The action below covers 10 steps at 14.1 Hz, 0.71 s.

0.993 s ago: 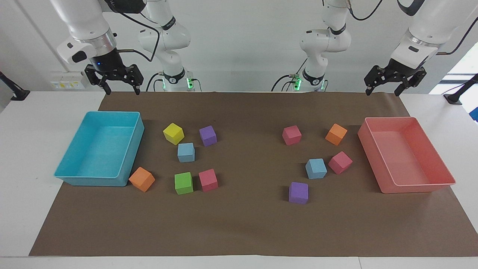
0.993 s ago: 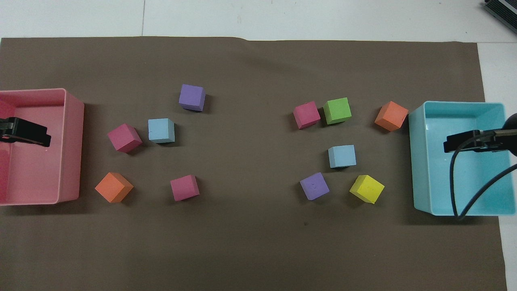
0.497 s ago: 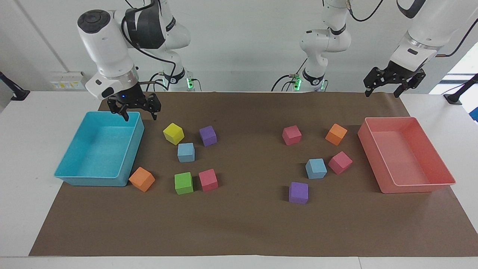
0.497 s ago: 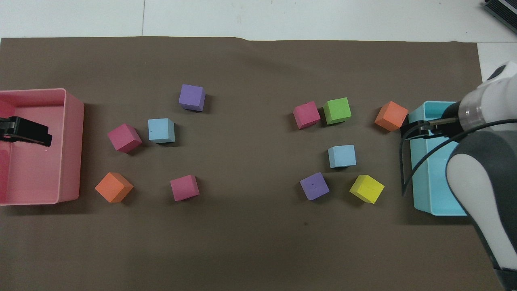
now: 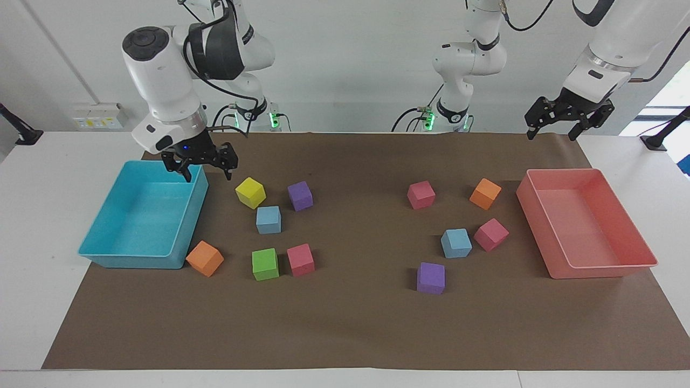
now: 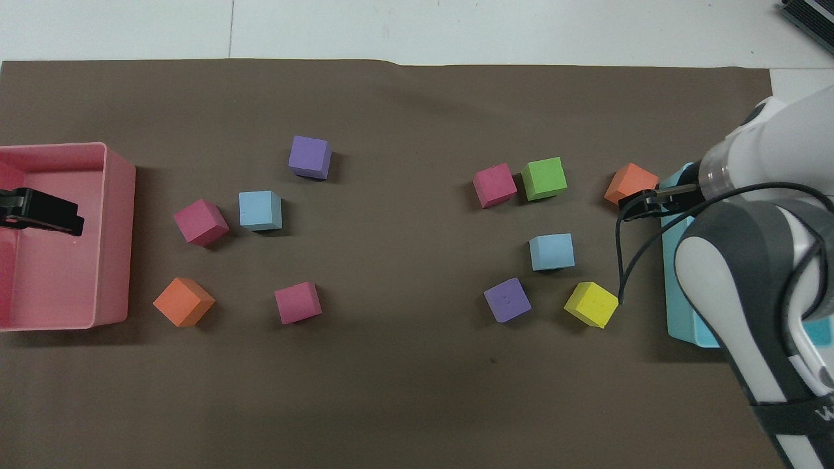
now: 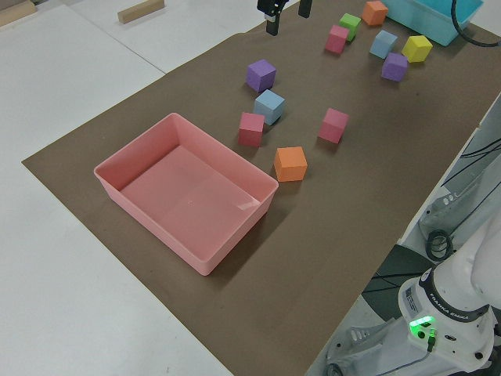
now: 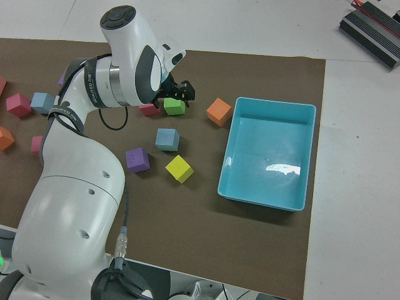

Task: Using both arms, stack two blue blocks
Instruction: 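Reach the right gripper to the light-blue cube beside the purple cube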

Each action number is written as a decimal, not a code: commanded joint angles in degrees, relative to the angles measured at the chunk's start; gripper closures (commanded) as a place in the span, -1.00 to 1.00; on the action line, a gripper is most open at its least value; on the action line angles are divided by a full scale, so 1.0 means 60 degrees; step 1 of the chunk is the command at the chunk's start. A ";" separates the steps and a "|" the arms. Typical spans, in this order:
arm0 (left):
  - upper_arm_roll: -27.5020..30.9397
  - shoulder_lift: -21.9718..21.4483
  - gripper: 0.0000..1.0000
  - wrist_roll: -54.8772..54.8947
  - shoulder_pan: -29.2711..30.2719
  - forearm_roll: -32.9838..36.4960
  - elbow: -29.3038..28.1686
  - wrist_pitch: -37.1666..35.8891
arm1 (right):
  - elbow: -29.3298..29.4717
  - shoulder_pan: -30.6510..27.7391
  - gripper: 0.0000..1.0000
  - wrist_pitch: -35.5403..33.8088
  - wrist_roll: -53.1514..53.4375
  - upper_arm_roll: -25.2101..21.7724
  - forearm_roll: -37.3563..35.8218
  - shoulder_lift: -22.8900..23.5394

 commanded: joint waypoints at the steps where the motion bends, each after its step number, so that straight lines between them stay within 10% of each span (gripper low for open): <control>1: -0.0114 -0.0017 -1.00 0.0090 0.0124 0.0118 0.0119 -0.0174 | -0.0631 0.0094 -1.00 0.0547 0.0075 0.0010 0.0095 0.0059; 10: -0.0114 -0.0148 -1.00 0.0105 0.0153 0.0104 -0.0071 -0.0160 | -0.1672 0.0636 -1.00 0.2349 0.0134 0.0068 0.0488 0.0866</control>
